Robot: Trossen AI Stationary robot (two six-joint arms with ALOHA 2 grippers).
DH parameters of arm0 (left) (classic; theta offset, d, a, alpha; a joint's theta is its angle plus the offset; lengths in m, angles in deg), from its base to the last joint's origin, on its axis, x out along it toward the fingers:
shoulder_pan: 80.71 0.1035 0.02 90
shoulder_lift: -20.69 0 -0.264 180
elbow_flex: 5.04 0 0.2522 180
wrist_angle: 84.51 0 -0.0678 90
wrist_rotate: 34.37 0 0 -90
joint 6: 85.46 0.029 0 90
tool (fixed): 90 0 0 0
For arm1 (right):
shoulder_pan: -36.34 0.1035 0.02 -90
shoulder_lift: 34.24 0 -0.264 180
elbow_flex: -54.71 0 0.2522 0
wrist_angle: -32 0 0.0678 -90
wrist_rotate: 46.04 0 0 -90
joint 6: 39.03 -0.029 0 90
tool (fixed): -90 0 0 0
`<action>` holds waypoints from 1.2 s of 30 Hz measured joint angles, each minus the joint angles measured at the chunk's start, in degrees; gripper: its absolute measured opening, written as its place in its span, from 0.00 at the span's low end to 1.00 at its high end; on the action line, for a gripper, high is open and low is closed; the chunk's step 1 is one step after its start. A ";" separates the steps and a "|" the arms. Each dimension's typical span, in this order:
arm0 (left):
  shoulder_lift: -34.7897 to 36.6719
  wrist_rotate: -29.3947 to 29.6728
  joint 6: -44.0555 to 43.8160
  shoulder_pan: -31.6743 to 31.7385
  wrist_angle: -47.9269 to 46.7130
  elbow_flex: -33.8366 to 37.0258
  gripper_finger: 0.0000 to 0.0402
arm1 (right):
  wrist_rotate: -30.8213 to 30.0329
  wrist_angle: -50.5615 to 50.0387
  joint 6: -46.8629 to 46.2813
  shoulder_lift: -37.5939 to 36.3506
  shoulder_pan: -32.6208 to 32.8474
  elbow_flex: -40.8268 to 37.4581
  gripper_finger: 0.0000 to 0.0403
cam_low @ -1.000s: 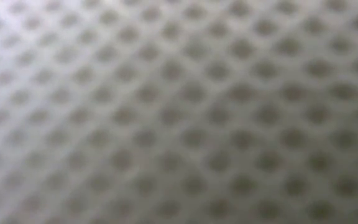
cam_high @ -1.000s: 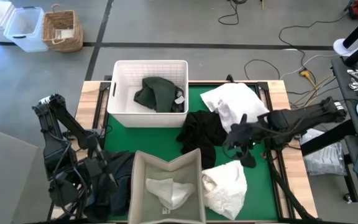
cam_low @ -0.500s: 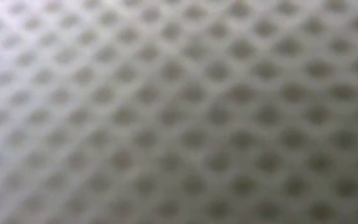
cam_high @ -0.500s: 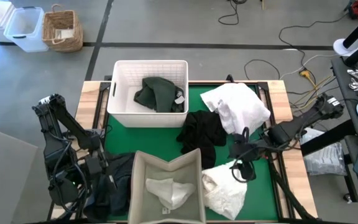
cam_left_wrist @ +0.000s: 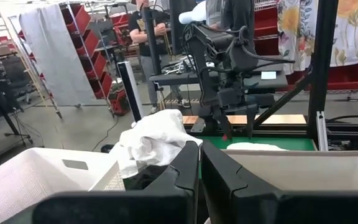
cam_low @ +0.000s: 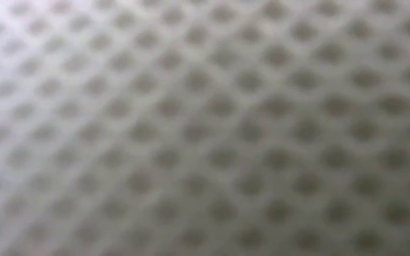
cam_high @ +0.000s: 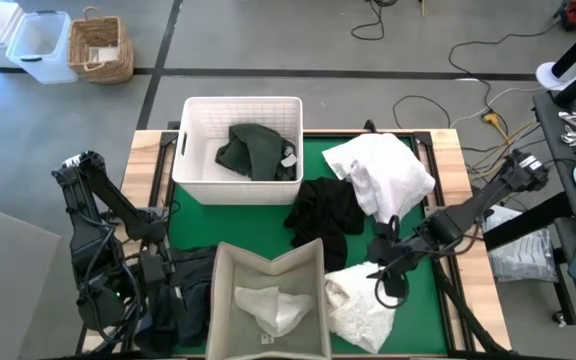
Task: Sort clothes
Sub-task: Put the white dress into the brown laundry organizer
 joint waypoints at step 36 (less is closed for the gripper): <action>0.00 0.13 0.55 0.00 -3.73 0.02 0.00 | 0.65 11.68 3.47 17.65 0.15 0.00 0.30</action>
